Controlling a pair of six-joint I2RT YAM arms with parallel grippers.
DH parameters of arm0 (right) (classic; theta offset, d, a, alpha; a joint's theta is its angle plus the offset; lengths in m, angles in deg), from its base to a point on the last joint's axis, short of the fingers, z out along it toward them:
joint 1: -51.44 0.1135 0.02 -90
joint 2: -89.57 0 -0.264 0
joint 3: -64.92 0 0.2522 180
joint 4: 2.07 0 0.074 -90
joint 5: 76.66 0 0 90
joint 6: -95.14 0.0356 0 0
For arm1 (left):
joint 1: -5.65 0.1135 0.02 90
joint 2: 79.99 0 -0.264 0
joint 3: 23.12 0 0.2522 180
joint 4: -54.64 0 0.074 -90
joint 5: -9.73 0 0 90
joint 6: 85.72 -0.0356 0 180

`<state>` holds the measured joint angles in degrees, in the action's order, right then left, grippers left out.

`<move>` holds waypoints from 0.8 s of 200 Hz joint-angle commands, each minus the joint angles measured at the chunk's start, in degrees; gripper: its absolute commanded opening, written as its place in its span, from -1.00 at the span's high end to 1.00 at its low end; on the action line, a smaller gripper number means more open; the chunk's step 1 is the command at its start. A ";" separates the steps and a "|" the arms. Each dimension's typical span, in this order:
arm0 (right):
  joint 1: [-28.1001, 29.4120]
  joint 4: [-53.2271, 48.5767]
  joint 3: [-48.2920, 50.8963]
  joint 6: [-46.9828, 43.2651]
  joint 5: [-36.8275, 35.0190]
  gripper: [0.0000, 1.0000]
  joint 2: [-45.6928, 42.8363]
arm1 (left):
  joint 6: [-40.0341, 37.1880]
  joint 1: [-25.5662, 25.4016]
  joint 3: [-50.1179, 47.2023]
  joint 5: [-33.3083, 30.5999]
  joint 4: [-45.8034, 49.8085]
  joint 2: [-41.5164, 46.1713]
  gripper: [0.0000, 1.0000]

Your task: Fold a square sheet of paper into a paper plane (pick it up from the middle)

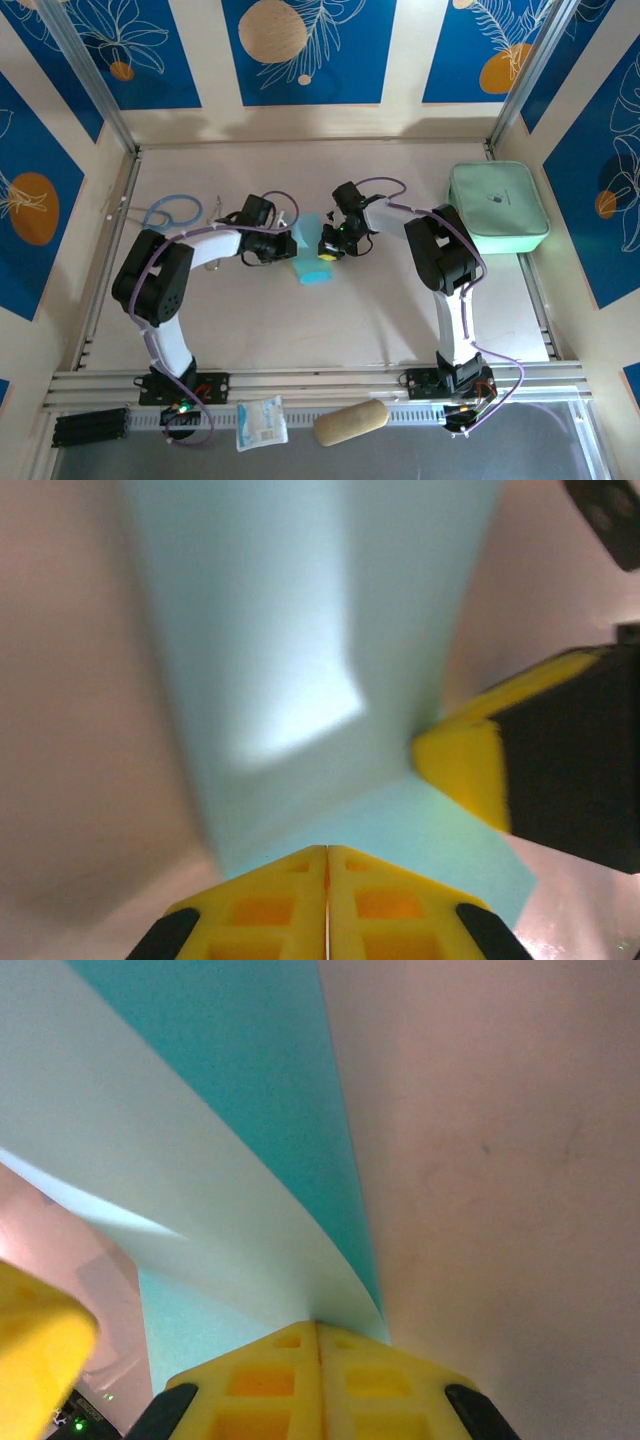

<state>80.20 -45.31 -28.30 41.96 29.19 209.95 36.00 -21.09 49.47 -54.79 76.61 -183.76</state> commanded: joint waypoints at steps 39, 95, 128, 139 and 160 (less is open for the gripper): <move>-0.23 -8.49 3.39 -1.18 -11.81 0.85 6.71 | 4.64 -0.43 3.38 -1.97 -6.11 -6.59 0.82; -0.41 -9.46 3.34 -2.87 -13.02 0.85 7.18 | 6.83 5.14 -2.15 -6.81 -5.74 -5.34 0.83; -0.44 -10.16 2.69 -4.08 -13.57 0.85 7.13 | 6.09 7.23 -3.89 -5.38 -5.31 -1.72 0.83; -0.36 -10.47 2.24 -4.75 -13.66 0.85 7.07 | 5.81 7.10 -3.22 -3.98 -4.99 -0.17 0.83; -0.13 -11.11 1.26 -6.78 -13.81 0.85 6.98 | 7.19 6.06 -3.23 -1.49 -8.19 2.98 0.82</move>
<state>80.28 -47.34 -29.81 38.36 28.69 210.56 42.39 -14.69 46.63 -57.22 69.72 -185.64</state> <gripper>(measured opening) 0.078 0.085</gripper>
